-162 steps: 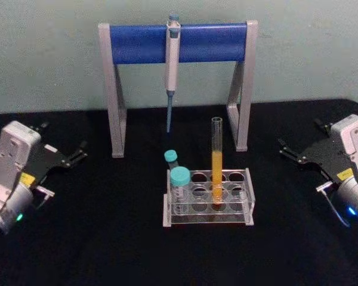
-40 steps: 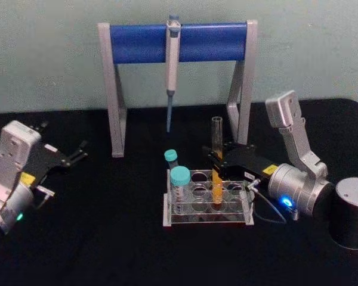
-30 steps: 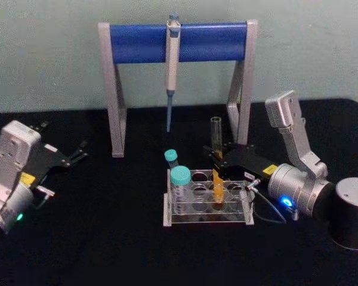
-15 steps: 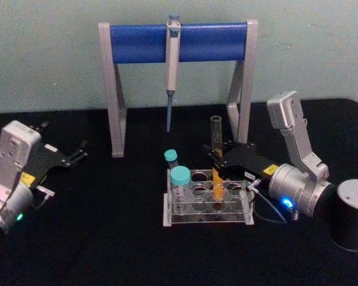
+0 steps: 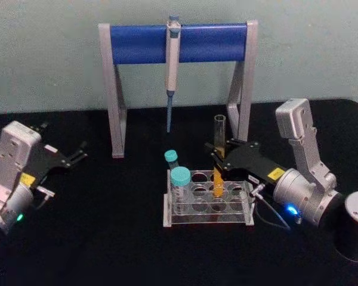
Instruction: Pick up the test tube from the test tube rack, shake it, then place it back into the test tube rack.
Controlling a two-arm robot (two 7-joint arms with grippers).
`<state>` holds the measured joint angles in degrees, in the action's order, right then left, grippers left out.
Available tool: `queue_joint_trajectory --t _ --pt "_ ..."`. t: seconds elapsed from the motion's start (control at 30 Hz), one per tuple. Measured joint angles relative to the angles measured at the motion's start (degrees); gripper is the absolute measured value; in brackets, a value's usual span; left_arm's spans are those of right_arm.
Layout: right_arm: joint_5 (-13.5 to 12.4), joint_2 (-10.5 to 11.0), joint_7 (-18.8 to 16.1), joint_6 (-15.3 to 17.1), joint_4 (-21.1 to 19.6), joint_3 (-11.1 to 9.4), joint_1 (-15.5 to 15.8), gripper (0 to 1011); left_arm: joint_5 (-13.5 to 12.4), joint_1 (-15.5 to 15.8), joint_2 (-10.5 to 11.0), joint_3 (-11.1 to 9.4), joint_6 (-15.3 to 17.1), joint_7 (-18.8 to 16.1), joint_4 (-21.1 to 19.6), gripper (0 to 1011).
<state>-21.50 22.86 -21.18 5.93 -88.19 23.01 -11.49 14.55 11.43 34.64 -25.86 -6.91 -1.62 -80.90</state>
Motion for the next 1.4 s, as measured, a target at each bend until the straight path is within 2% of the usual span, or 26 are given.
queue_joint_trajectory --t 0.13,0.47,0.77,1.03,1.4 --pt "0.7 0.1 0.1 -1.5 -0.9 -0.4 0.9 229 0.0 0.0 0.0 0.0 0.0 0.0 0.0 1001" --pt "1.1 0.2 0.2 -2.8 -4.7 -2.0 2.6 229 0.0 0.0 0.0 0.0 0.0 0.0 0.0 1001" --pt "0.8 0.3 -0.2 -3.5 -7.2 -3.3 2.1 229 0.0 0.0 0.0 0.0 0.0 0.0 0.0 1002" --pt "0.3 -0.1 -1.0 -3.8 -7.2 -3.3 0.4 229 0.0 0.0 0.0 0.0 0.0 0.0 0.0 1001" --pt "0.3 -0.9 -1.0 -4.2 -5.3 -2.9 -1.3 229 0.0 0.0 0.0 0.0 0.0 0.0 0.0 1001"
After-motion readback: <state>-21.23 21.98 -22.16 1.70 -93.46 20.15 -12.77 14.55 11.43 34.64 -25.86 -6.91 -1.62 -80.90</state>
